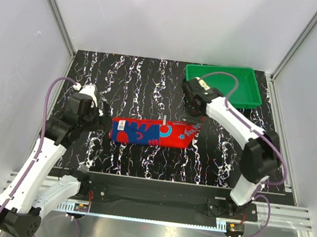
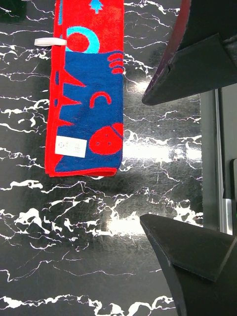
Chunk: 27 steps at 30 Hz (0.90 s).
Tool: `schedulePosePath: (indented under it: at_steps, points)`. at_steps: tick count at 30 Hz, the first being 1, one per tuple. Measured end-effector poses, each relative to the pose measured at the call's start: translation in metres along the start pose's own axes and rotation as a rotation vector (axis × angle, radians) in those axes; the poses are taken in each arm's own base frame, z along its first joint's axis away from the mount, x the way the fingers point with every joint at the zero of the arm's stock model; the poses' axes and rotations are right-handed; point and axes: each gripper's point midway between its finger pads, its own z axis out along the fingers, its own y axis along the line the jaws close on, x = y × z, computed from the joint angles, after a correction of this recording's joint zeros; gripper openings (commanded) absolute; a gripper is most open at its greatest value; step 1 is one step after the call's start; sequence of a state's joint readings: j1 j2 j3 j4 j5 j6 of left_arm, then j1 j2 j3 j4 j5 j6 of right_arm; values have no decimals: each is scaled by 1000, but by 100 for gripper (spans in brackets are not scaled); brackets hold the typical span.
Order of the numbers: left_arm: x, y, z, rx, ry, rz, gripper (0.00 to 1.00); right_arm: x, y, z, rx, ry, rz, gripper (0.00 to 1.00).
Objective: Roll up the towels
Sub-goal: Fold the towel
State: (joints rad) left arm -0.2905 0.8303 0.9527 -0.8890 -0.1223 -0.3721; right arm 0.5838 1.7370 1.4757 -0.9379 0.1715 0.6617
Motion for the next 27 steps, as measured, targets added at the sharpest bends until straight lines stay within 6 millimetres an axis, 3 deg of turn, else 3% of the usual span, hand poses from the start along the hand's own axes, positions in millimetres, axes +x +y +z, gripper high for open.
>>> schedulePosePath:
  at_steps: [11,19,27]
  points:
    - [1,3,0,-11,-4,-1,99,9,98,12,-60,10,-113,0]
    - [1,4,0,-16,-9,-4,99,23,144,15,-95,18,-160,0]
    - [-1,7,-2,-24,-21,-8,99,39,170,14,-132,33,-184,0]
